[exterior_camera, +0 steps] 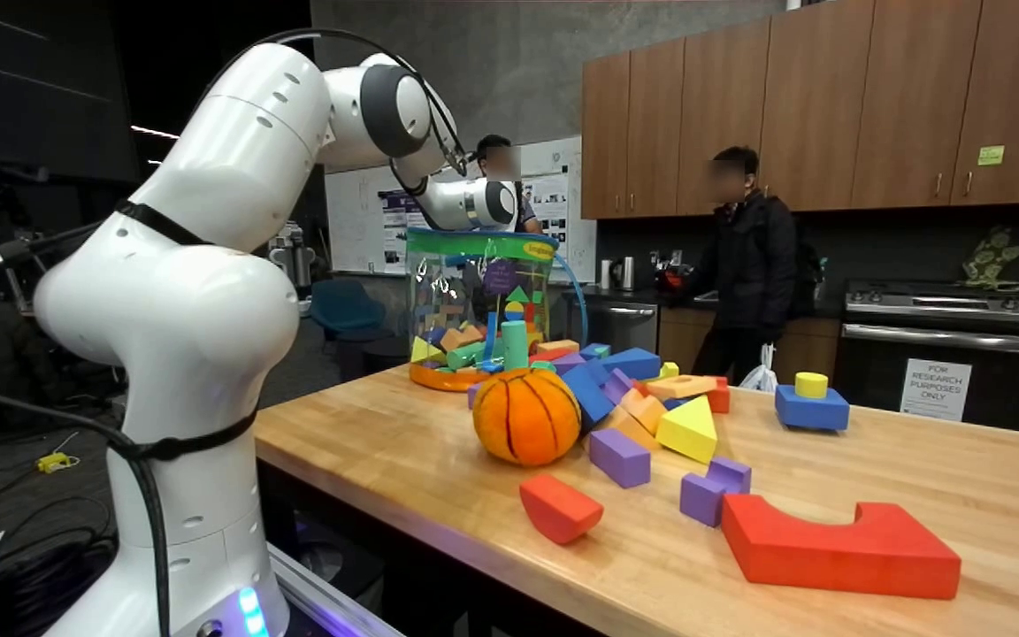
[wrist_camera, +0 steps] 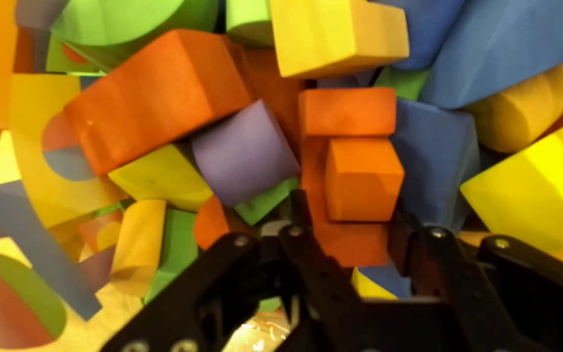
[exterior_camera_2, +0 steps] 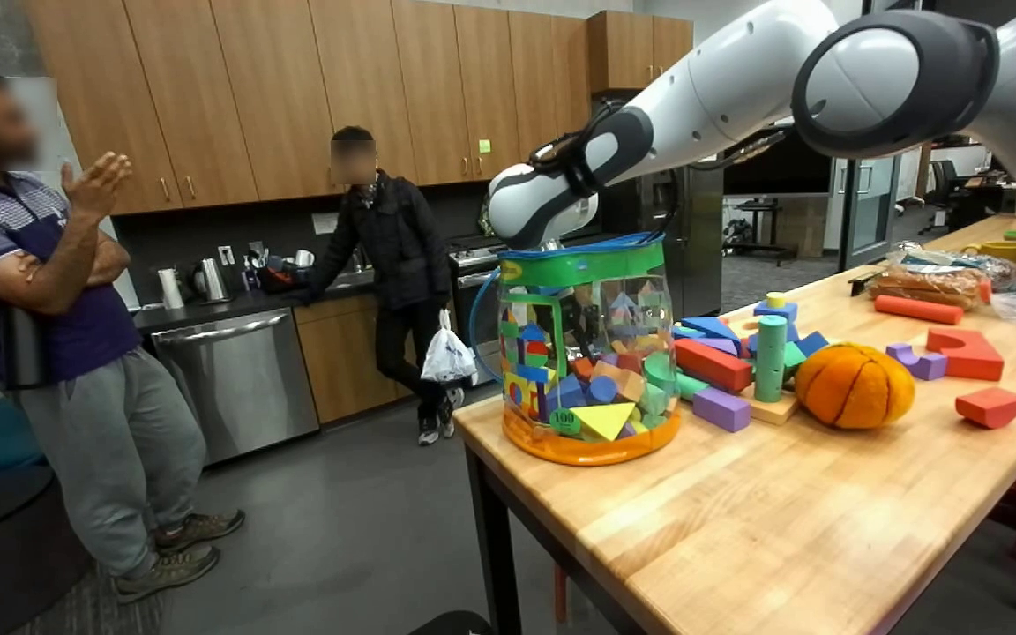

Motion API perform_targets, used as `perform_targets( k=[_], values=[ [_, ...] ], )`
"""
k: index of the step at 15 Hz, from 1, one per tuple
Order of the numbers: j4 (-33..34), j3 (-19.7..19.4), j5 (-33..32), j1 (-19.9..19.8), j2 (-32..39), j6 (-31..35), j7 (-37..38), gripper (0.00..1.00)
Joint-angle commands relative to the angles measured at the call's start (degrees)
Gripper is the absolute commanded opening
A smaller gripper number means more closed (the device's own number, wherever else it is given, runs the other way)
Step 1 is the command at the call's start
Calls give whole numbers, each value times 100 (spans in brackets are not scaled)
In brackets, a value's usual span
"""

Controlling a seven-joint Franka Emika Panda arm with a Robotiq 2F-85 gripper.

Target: Move the orange block from the bag to the table

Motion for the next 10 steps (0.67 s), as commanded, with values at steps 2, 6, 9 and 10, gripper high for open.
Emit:
perform_targets(
  k=[2, 6, 9, 10],
  values=[
    [-188, -87, -104, 74, -132, 135, 141, 14],
    [-145, -64, -202, 115, -248, 129, 64, 14],
    [-143, -38, -448, 200, -506, -54, -155, 14],
    [-167, -33, -559, 233, -593, -61, -210, 14]
  ],
)
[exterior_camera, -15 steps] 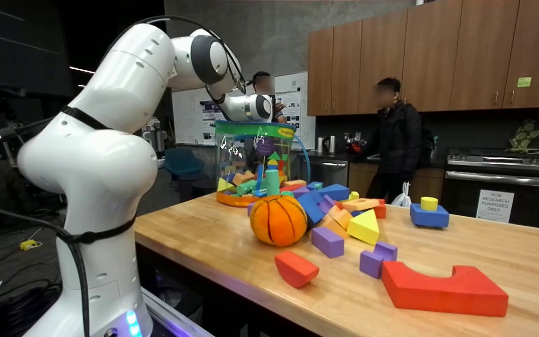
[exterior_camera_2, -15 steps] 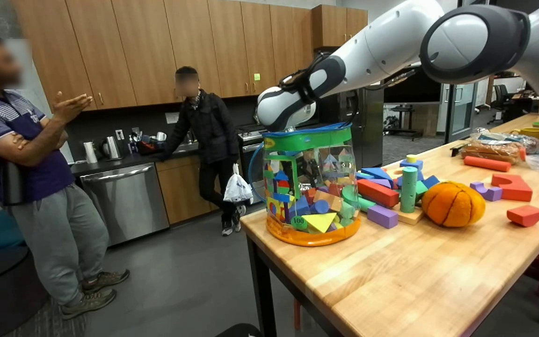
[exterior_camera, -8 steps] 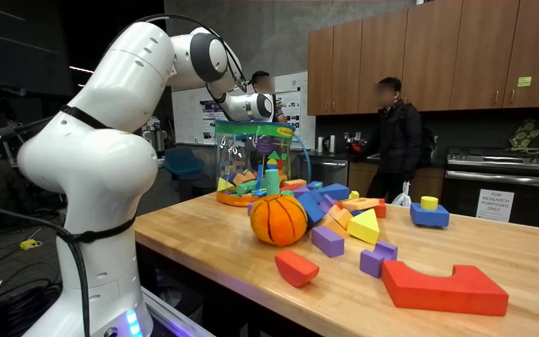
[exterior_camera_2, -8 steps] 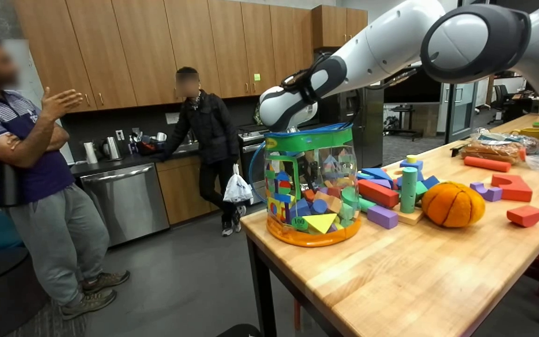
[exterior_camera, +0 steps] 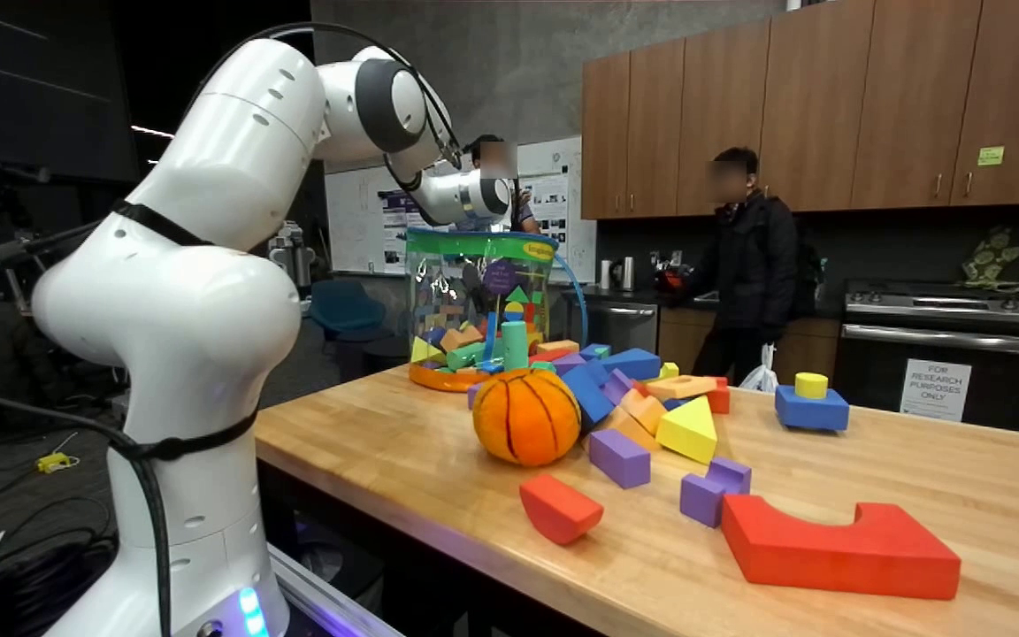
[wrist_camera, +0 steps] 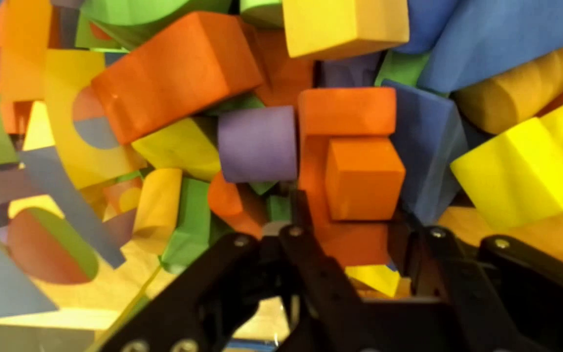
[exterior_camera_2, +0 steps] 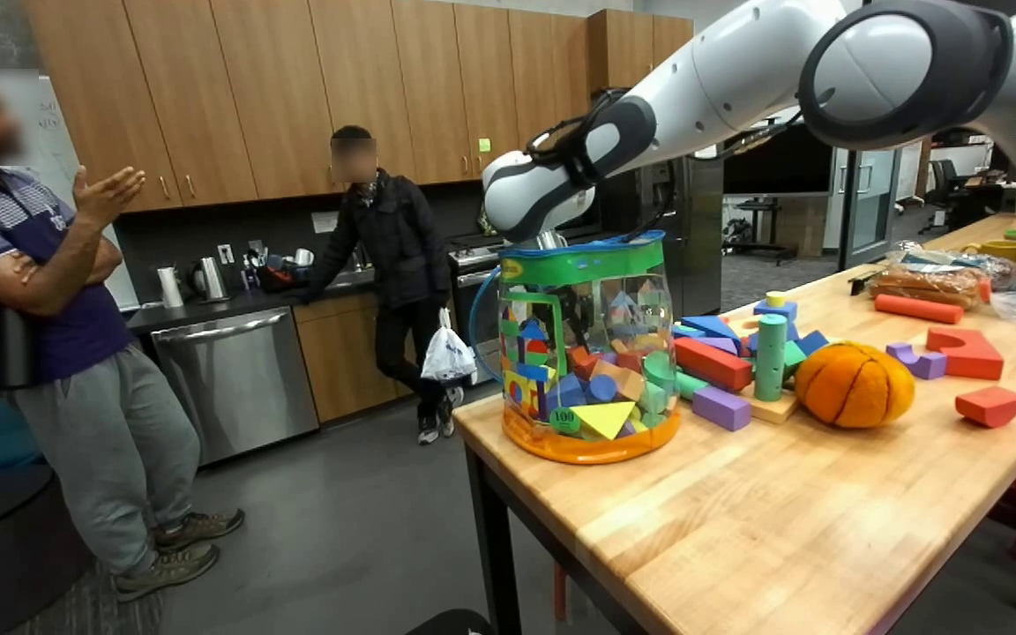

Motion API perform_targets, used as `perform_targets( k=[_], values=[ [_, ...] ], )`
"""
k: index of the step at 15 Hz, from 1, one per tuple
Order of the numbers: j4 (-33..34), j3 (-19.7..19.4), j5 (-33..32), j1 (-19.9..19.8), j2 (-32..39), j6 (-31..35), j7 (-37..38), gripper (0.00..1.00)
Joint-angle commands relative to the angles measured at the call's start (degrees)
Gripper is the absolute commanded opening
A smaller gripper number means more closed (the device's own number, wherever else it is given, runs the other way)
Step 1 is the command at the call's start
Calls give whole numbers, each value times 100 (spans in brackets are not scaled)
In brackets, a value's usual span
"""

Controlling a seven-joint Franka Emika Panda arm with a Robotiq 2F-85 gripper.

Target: Move the orange block from the bag to the table

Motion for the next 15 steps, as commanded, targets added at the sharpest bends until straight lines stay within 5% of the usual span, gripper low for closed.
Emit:
perform_targets(
  k=[1, 15],
  values=[
    [-195, -30, -409, 153, -560, -148, -231, 14],
    [-237, 30, -2008, 127, -2103, -436, -171, 14]
  ],
)
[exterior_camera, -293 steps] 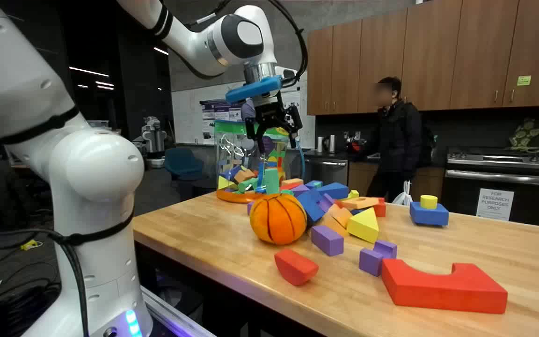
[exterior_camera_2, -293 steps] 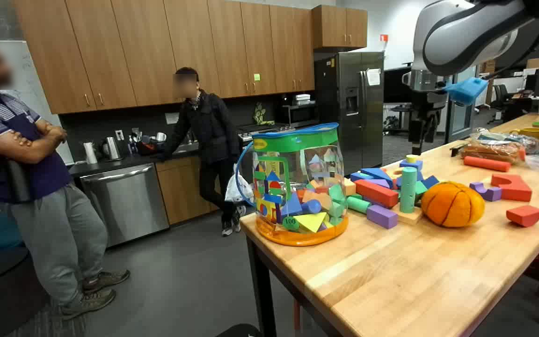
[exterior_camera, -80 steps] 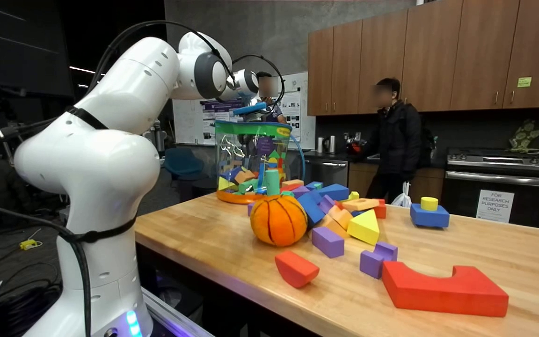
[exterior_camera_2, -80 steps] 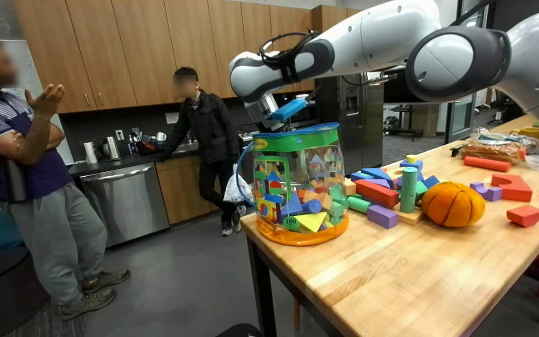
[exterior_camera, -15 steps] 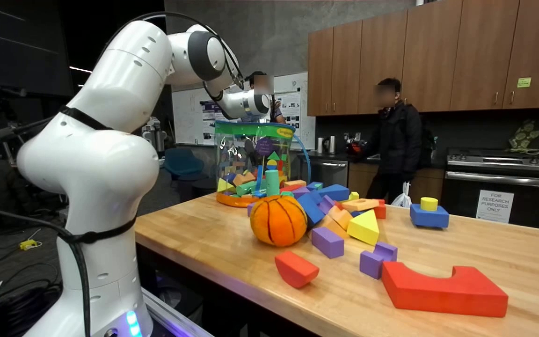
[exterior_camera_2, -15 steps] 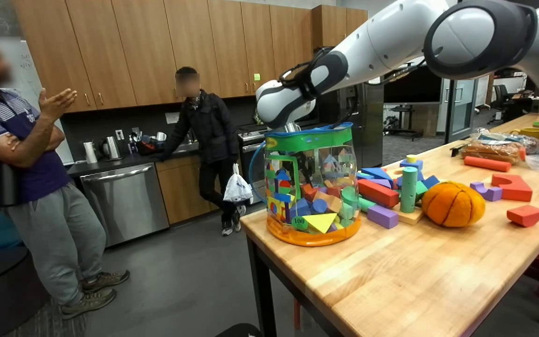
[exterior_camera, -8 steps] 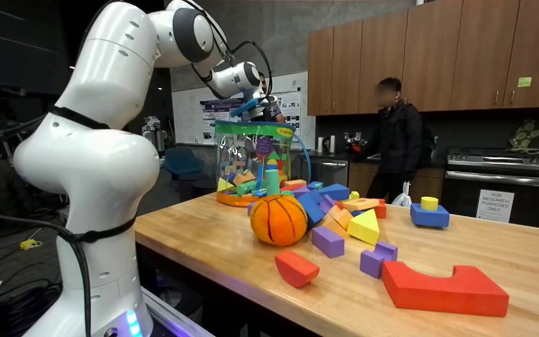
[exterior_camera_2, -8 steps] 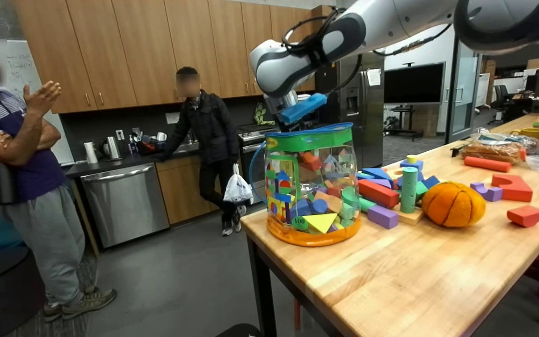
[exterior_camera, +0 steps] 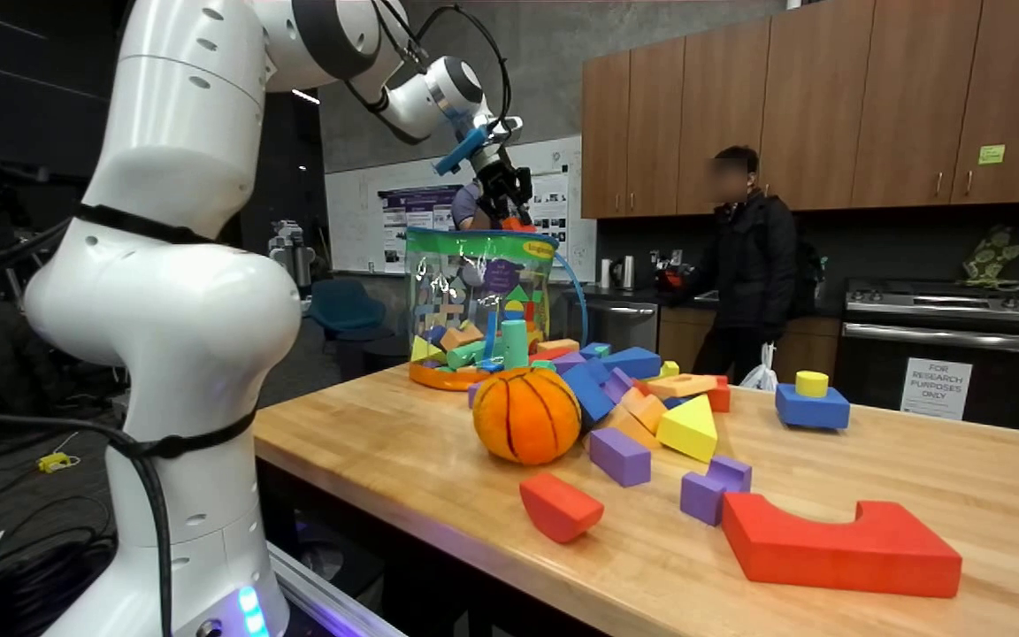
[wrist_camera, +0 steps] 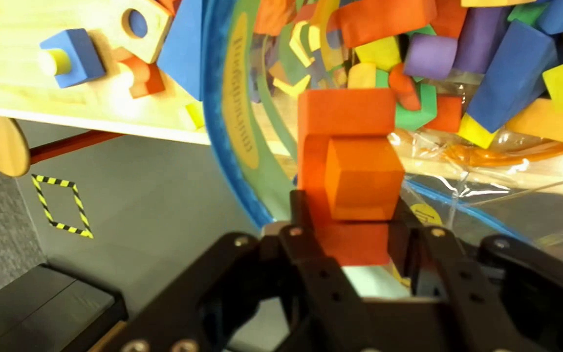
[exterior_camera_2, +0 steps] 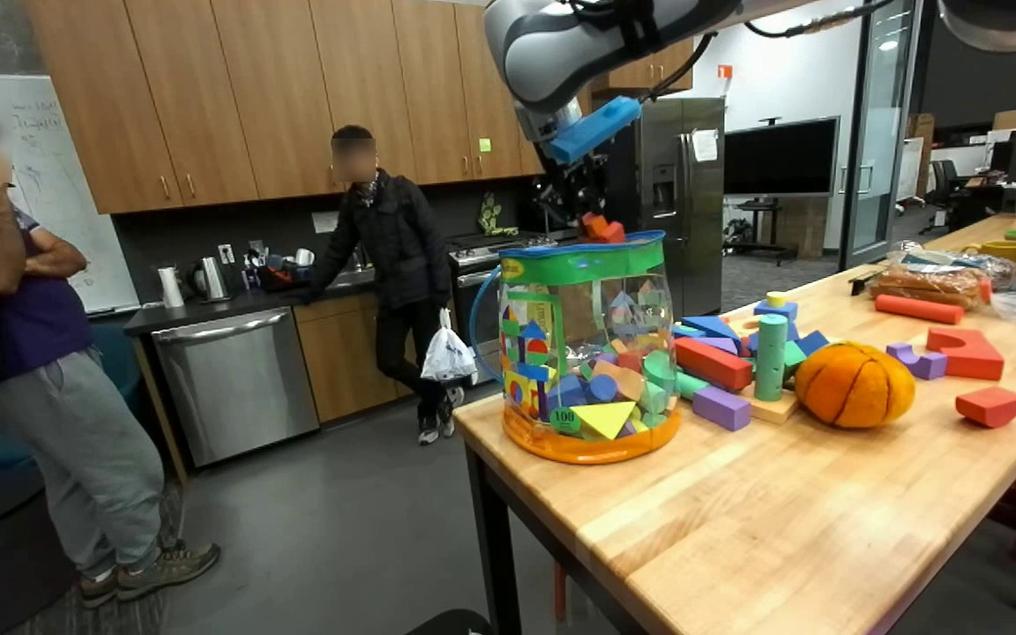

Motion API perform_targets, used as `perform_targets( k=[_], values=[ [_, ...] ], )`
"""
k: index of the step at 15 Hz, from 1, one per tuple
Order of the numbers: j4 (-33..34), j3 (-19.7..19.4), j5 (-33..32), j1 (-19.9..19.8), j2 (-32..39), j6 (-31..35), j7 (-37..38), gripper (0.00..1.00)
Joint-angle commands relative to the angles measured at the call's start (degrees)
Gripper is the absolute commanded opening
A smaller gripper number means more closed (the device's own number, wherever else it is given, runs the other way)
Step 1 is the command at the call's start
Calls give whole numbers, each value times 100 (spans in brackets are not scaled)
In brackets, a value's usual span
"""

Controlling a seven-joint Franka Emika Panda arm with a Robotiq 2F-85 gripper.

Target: Move the orange block from the bag to the table

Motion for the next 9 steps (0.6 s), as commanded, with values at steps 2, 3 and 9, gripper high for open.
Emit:
perform_targets(
  k=[2, 3, 9],
  values=[
    [-275, -80, -330, -48, -559, 41, 142, 14],
    [-302, -113, -366, -65, -624, 59, 189, 14],
    [-1069, -400, -249, -363, -1175, 397, 721, 14]
  ],
)
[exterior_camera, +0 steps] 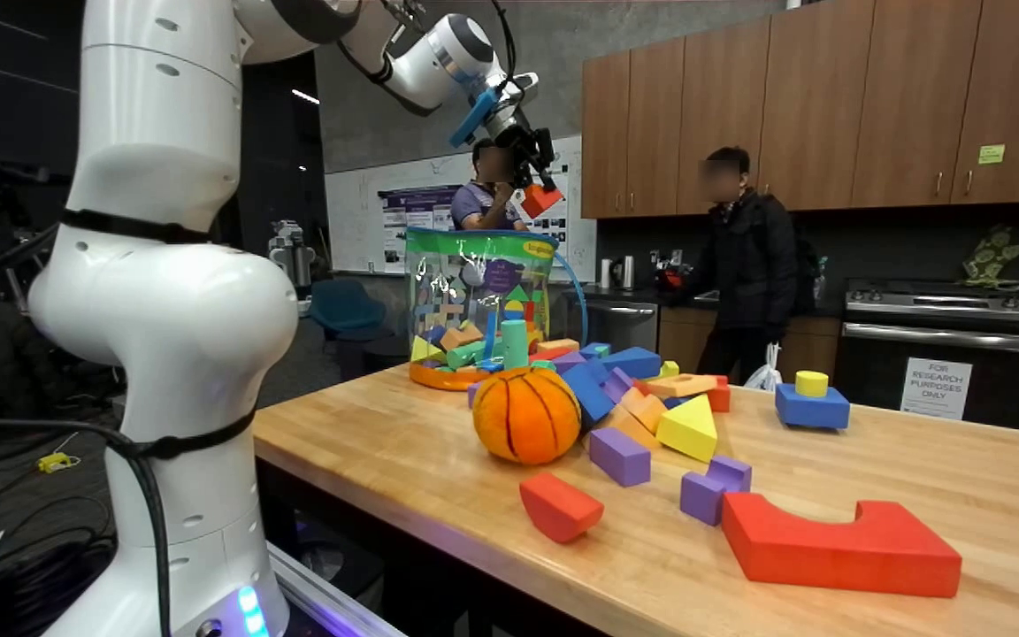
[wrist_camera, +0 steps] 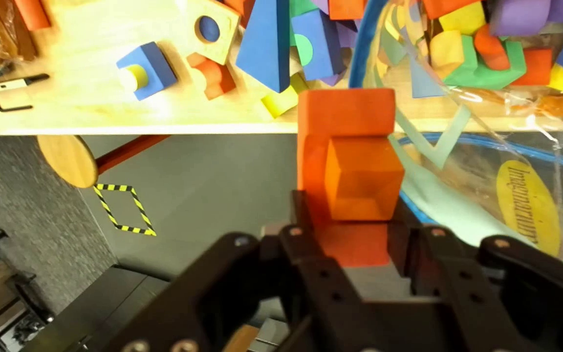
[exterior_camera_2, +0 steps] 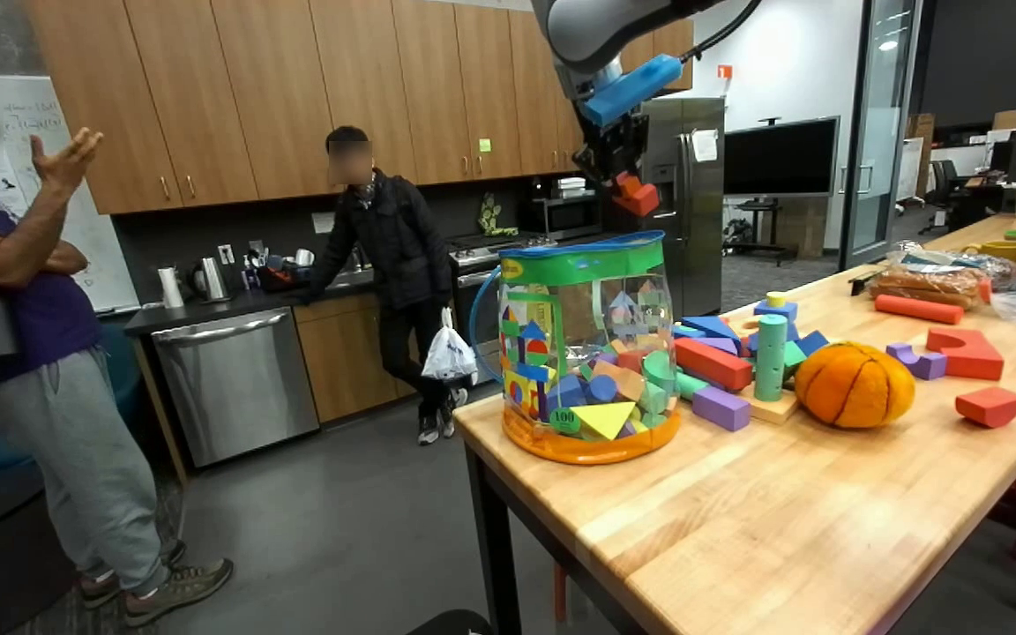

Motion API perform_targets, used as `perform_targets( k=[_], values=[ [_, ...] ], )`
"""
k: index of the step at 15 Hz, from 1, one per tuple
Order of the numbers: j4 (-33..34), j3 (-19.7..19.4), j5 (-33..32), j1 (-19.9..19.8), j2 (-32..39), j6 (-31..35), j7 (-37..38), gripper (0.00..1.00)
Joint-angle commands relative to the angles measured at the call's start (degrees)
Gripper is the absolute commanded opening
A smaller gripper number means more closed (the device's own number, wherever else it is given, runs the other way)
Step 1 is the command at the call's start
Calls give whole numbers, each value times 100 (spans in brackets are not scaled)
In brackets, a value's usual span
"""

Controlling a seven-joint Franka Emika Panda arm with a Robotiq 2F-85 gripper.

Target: Move the orange block from the bag to the table

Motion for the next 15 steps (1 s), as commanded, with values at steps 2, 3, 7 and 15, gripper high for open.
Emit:
perform_targets(
  k=[2, 3, 7, 15],
  values=[
    [-1148, -63, 76, -489, -671, 486, 492, 14],
    [-1373, -87, 119, -616, -761, 602, 548, 14],
    [-2455, -250, 304, -1140, -1098, 1308, 713, 64],
    [-2530, -213, 294, -1323, -955, 1485, 680, 66]
  ],
)
